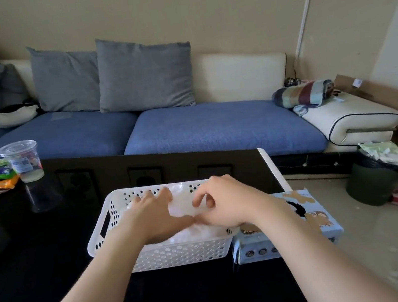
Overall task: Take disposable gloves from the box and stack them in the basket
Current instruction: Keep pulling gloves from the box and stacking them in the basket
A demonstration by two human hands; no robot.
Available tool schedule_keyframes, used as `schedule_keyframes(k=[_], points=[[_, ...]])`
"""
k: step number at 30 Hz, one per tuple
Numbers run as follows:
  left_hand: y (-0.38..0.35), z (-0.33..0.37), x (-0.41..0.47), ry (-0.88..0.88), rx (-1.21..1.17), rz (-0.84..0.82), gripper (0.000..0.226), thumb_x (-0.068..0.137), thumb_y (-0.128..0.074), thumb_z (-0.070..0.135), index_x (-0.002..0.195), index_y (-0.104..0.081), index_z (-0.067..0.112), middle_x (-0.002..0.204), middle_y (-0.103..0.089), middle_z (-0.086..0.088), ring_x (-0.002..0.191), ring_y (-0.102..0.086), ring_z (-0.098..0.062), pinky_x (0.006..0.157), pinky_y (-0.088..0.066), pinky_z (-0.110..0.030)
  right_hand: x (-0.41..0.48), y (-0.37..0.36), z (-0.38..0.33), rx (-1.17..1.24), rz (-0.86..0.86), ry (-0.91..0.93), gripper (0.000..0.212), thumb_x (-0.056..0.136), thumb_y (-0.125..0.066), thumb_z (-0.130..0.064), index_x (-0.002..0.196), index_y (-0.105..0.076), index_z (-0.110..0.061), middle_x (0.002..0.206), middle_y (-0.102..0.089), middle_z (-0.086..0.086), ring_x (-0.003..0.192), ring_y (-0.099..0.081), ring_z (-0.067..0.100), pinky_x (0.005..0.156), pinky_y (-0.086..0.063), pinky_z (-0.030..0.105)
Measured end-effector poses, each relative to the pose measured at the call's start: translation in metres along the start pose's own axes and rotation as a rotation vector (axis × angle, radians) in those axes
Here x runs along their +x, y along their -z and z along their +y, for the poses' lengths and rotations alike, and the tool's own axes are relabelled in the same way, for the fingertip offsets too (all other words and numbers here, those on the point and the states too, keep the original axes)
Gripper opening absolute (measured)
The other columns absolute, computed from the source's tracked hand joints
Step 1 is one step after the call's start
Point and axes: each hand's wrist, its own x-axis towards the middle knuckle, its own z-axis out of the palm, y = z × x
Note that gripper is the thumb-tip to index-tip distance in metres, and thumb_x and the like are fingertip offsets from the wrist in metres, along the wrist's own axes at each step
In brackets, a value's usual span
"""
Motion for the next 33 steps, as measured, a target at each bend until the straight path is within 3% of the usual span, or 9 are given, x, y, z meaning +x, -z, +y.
schedule_keyframes(k=[3,5,8,12,15,18,24,28,33], points=[[0.003,0.007,0.002,-0.046,-0.159,0.350,0.046,0.085,-0.058,0.062,0.109,-0.053,0.024,0.105,-0.052,0.002,0.106,-0.051,-0.026,0.080,-0.044,-0.038,-0.004,0.007,0.011,0.032,0.161,0.003,0.024,0.103,-0.065,-0.039,0.125,-0.070,-0.032,0.117,-0.046,-0.010,0.099,-0.053,0.011,0.080,-0.046,0.029],[0.004,0.016,0.002,-0.102,-0.227,0.472,0.029,0.088,-0.060,0.051,0.097,-0.053,0.024,0.093,-0.052,0.007,0.094,-0.051,-0.021,0.074,-0.047,-0.038,-0.007,0.011,0.024,0.029,0.225,-0.030,0.021,0.104,-0.061,-0.024,0.121,-0.071,-0.030,0.114,-0.055,-0.007,0.090,-0.058,0.009,0.078,-0.050,0.029],[0.002,0.031,0.002,-0.233,-0.257,0.497,0.015,0.091,-0.062,0.040,0.091,-0.058,0.025,0.087,-0.059,0.010,0.084,-0.056,-0.012,0.071,-0.055,-0.039,-0.015,0.016,0.044,-0.063,0.270,-0.134,0.028,0.098,-0.064,-0.009,0.119,-0.074,-0.025,0.113,-0.070,-0.001,0.091,-0.069,0.016,0.082,-0.062,0.038],[-0.010,0.055,0.004,-0.450,-0.222,0.412,0.007,0.094,-0.062,0.037,0.095,-0.065,0.031,0.092,-0.059,0.017,0.093,-0.054,-0.007,0.079,-0.051,-0.029,-0.034,0.026,0.071,-0.181,0.296,-0.321,0.031,0.093,-0.073,-0.005,0.122,-0.070,-0.017,0.114,-0.064,0.005,0.099,-0.067,0.026,0.089,-0.061,0.042],[-0.021,0.071,0.004,-0.551,-0.173,0.331,0.022,0.089,-0.057,0.056,0.099,-0.065,0.038,0.100,-0.055,0.019,0.100,-0.047,-0.006,0.086,-0.048,-0.029,-0.043,0.031,0.090,-0.179,0.292,-0.370,0.031,0.091,-0.074,-0.004,0.117,-0.072,-0.020,0.113,-0.060,0.003,0.094,-0.065,0.025,0.084,-0.062,0.041],[-0.026,0.085,0.002,-0.567,-0.110,0.274,0.048,0.082,-0.048,0.075,0.106,-0.066,0.038,0.112,-0.057,0.018,0.110,-0.045,-0.008,0.098,-0.043,-0.033,-0.045,0.029,0.101,-0.126,0.208,-0.339,0.036,0.081,-0.090,-0.015,0.112,-0.075,-0.028,0.115,-0.060,0.001,0.096,-0.066,0.023,0.083,-0.061,0.038],[-0.038,0.102,0.007,-0.541,0.042,0.119,0.068,0.074,-0.055,0.083,0.127,-0.060,0.041,0.134,-0.049,0.019,0.136,-0.030,-0.010,0.113,-0.026,-0.044,-0.048,0.023,0.123,-0.068,0.156,-0.197,0.026,0.084,-0.092,-0.029,0.106,-0.079,-0.032,0.102,-0.066,-0.011,0.097,-0.065,0.012,0.086,-0.061,0.036],[-0.045,0.109,0.010,-0.504,0.110,0.080,0.076,0.074,-0.057,0.083,0.135,-0.057,0.038,0.144,-0.045,0.017,0.148,-0.020,-0.012,0.119,-0.015,-0.055,-0.045,0.018,0.133,-0.039,0.222,-0.136,0.009,0.089,-0.087,-0.034,0.088,-0.078,-0.032,0.089,-0.068,-0.013,0.085,-0.066,0.008,0.081,-0.060,0.035],[-0.044,0.114,0.009,-0.443,0.138,0.007,0.084,0.075,-0.056,0.085,0.141,-0.055,0.032,0.145,-0.049,0.015,0.156,-0.010,-0.016,0.123,-0.005,-0.060,-0.039,0.015,0.138,0.009,0.295,-0.081,0.019,0.103,-0.069,-0.031,0.086,-0.078,-0.029,0.084,-0.071,-0.014,0.081,-0.066,0.007,0.086,-0.059,0.037]])
